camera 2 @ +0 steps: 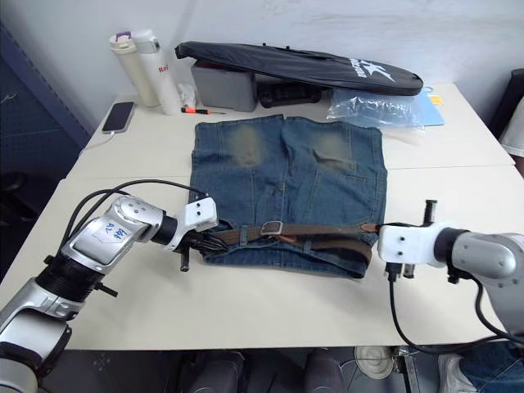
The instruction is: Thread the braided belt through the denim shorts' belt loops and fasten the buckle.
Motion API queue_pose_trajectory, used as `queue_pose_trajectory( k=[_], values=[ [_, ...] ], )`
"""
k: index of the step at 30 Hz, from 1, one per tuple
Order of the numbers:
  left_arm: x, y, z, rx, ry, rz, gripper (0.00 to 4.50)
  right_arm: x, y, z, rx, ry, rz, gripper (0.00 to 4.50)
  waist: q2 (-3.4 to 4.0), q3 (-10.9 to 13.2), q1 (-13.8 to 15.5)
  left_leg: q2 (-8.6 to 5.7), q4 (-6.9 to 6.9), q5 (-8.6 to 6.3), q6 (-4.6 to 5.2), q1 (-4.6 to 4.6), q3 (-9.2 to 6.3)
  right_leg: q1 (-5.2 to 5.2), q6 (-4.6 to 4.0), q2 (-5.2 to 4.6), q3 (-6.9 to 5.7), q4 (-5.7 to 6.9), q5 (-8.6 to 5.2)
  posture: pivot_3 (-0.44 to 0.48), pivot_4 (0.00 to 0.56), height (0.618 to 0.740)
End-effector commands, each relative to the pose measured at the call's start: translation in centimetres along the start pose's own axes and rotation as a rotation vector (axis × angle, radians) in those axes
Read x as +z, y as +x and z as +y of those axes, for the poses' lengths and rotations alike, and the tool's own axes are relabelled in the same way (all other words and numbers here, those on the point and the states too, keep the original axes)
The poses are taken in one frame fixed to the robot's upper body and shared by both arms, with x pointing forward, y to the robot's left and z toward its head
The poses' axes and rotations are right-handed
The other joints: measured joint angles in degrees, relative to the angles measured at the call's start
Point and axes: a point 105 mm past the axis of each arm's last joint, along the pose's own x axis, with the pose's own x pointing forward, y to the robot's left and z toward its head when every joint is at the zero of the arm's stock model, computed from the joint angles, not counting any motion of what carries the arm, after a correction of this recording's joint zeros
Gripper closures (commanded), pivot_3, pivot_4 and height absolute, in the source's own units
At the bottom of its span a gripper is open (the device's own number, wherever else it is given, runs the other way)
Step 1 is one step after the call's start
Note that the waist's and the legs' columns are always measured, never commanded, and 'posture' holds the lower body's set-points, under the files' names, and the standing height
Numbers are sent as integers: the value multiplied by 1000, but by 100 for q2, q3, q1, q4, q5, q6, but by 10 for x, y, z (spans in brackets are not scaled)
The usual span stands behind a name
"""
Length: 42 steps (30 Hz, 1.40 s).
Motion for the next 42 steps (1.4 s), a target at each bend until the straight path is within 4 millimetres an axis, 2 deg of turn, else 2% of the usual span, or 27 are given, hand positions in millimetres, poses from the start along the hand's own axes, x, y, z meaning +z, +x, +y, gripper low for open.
queue_pose_trajectory(
  k=[1,7,13,19,23,25,26,27,28,30,31,34,35,39,42],
  values=[
    [-38,-5,12,64,-104,114,4448,-12,-12,-2,-38,-12,49,4500,0,0,0,2,2,-5,6,1,0,1,-1,2,1,0,-1,0,150,740],
    [-34,-7,15,52,-123,82,4448,-26,-5,7,-42,-17,79,4500,0,0,17,13,20,-14,2,1,4,-2,-7,15,8,-1,1,0,150,740],
    [-34,-16,19,61,-122,71,4448,-26,4,11,-62,20,55,4500,0,0,5,15,23,-16,4,0,5,-6,-10,18,11,-2,2,0,150,740],
    [2,-29,14,2,-151,-119,4448,-16,4,16,-70,73,-15,4500,-2,1,12,20,24,-16,5,2,5,-20,-14,24,12,0,3,0,150,740],
    [15,-45,-3,-90,-143,-169,4500,-15,-6,14,-78,95,-41,3018,-6,4,23,19,24,-17,3,-4,5,-22,-13,24,11,-12,3,0,150,740],
    [23,-56,-12,-128,-132,-196,4500,-6,-13,1,-117,120,-86,2130,-7,4,18,19,23,-19,-4,-6,5,-20,-12,24,11,-11,4,0,150,740],
    [28,-62,-17,-148,-129,-215,4500,-2,-16,-4,-125,139,-107,1886,-5,5,15,19,24,-20,-5,-7,6,-20,-11,24,11,-10,4,0,150,740],
    [31,-66,-19,-160,-127,-226,4500,0,-18,-6,-127,151,-119,1200,-5,5,13,19,23,-21,-5,-8,7,-20,-10,23,12,-9,5,0,150,740],
    [34,-72,-24,-180,-132,-244,4500,0,-22,-9,-136,193,-135,1090,-5,5,14,19,24,-22,-6,-8,8,-18,-10,23,12,-11,5,0,150,740],
    [32,-82,-34,-215,-169,-258,4500,-3,-30,-13,-158,313,-166,307,-6,7,10,21,23,-26,-8,-9,9,-17,-10,24,12,-16,5,0,150,740],
    [29,-86,-39,-232,-173,-255,4500,-7,-32,-12,-162,402,-181,43,-9,9,4,26,18,-26,-7,-8,9,-17,-10,28,11,-21,5,0,150,740],
    [25,-92,-47,-218,-177,-280,4500,-15,-37,-9,-204,665,-243,43,-1,5,5,44,7,-32,-3,-3,15,-11,-13,38,11,-46,4,0,150,740],
    [25,-93,-41,-171,-211,-312,4500,-22,-36,-3,-209,751,-242,43,1,7,9,45,8,-33,-3,-4,16,-12,-15,39,11,-47,4,0,150,740],
    [13,-99,-29,-31,-341,-448,3117,-39,-32,8,-294,1054,-284,0,2,7,51,49,23,-52,28,-3,16,-12,-29,41,10,-52,9,0,150,740],
    [-1,-96,-21,99,-408,-526,1685,-38,-28,8,-343,1156,-316,0,27,3,70,50,27,-54,25,-3,18,-14,-34,40,13,-54,12,0,150,740]
  ],
)
